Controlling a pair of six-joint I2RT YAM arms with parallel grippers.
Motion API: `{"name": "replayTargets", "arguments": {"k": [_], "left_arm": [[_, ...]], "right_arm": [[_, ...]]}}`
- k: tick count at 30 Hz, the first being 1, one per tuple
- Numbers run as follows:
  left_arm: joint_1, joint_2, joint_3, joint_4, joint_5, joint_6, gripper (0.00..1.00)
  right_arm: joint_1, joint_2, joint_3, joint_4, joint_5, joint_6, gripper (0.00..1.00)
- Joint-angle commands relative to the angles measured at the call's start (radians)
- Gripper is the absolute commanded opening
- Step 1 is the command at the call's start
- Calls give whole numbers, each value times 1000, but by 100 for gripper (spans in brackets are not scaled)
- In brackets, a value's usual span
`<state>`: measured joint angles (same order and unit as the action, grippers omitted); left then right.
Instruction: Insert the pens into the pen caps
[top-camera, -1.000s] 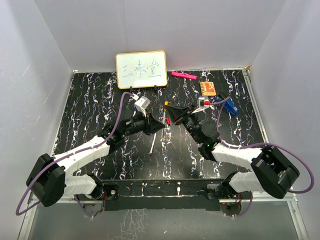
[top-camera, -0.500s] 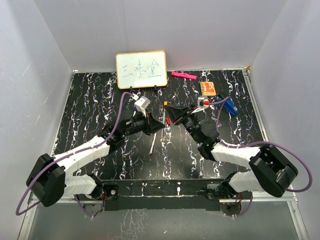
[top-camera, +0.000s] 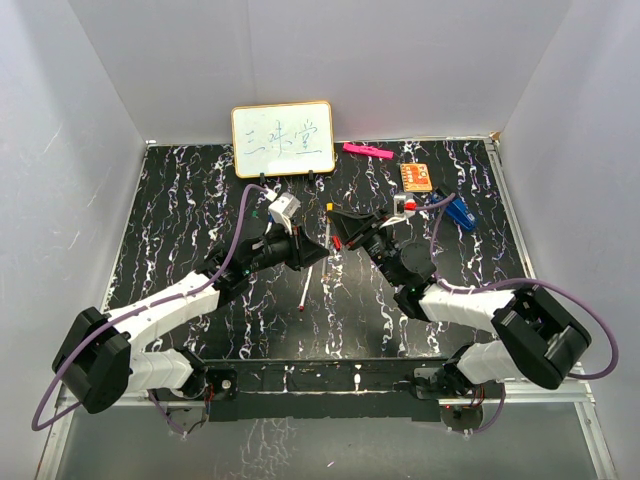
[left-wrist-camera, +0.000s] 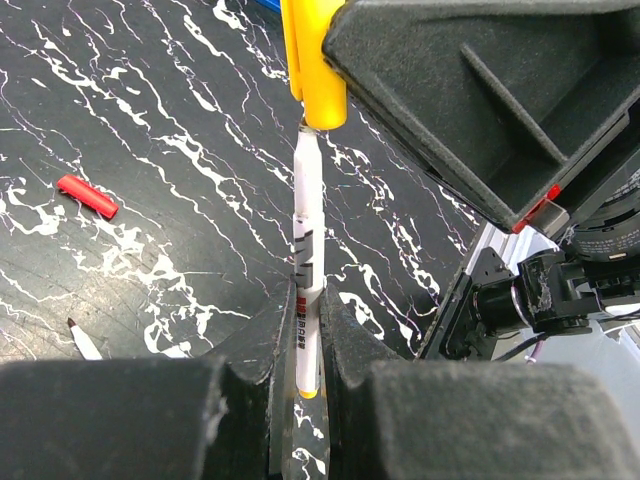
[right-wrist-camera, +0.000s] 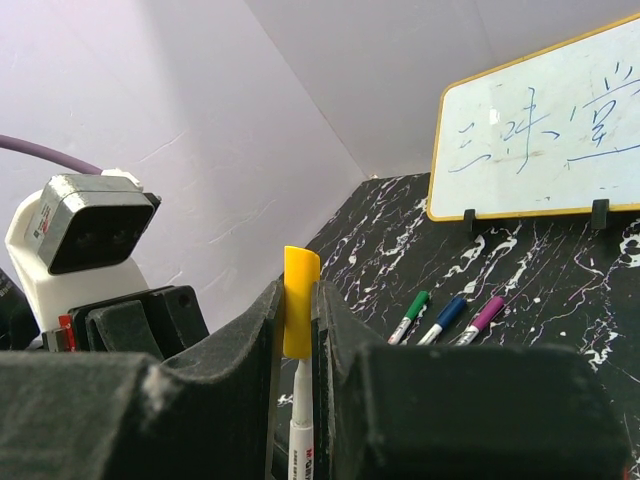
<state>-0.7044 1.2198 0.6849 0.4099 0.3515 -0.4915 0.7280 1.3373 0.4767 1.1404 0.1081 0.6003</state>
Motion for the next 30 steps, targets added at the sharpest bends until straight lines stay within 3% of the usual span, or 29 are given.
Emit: {"name": "replayTargets", "arguments": {"k": [1,30], "left_arm": [[-4,-25,-12,41,17,-2,0],[-6,-29,-26,66,-14,-25,0]], "right_arm": [[-3,21,30,44,-8,-31,0],[-2,24,19,46,-31,-15,0]]}}
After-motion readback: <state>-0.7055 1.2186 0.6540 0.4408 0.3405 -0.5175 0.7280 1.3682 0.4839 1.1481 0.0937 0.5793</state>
